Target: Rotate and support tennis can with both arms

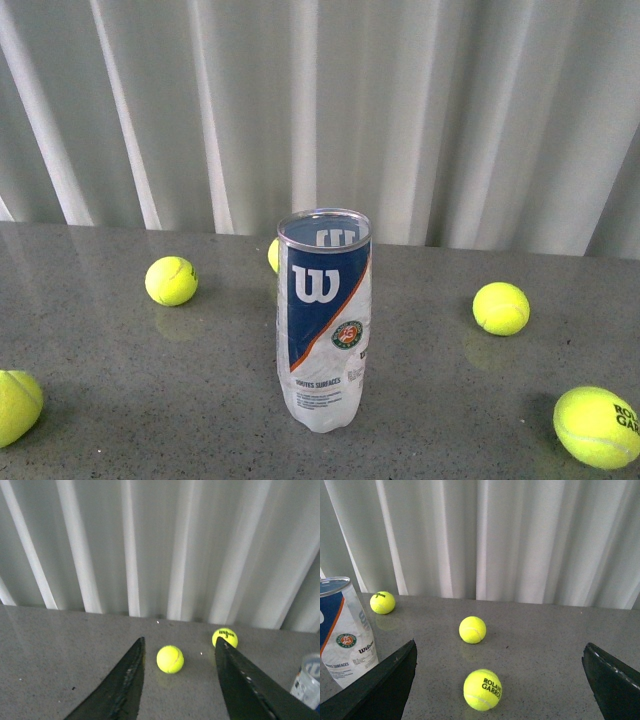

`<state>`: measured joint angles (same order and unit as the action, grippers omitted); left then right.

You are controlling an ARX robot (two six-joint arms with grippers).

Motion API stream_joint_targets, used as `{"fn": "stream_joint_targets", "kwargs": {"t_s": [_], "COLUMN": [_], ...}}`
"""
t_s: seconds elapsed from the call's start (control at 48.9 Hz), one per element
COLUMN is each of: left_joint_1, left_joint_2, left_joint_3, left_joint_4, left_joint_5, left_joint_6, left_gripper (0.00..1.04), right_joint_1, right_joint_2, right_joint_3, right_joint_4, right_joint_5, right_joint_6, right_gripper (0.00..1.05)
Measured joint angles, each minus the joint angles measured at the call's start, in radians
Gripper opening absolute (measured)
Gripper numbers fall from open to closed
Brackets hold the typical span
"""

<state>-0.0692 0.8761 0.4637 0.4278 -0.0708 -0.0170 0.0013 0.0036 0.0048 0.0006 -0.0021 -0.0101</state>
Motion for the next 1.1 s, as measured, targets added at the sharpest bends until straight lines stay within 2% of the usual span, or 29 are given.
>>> {"fn": "stream_joint_targets", "kwargs": {"t_s": [0.061, 0.184, 0.614, 1.104], "left_joint_1": [0.044, 0.067, 0.067, 0.067], "left_joint_2": [-0.029, -0.109, -0.323, -0.509], "left_joint_3": [-0.074, -0.177, -0.362, -0.426], "left_joint_4": [0.019, 0.049, 0.019, -0.101], "left_joint_5": [0.064, 0.067, 0.070, 0.070], "left_joint_6": [0.006, 0.008, 0.012, 0.012], "left_gripper": [0.33, 0.04, 0.04, 0.04], "right_joint_1": [0.000, 0.000, 0.000, 0.000], "right_joint_2": [0.000, 0.000, 0.000, 0.000], "right_joint_3": [0.000, 0.000, 0.000, 0.000], "right_joint_4": [0.000, 0.000, 0.000, 0.000], "right_joint_5": [0.000, 0.000, 0.000, 0.000], "right_joint_6": [0.000, 0.000, 0.000, 0.000], "right_gripper": [0.98, 0.98, 0.98, 0.98]}}
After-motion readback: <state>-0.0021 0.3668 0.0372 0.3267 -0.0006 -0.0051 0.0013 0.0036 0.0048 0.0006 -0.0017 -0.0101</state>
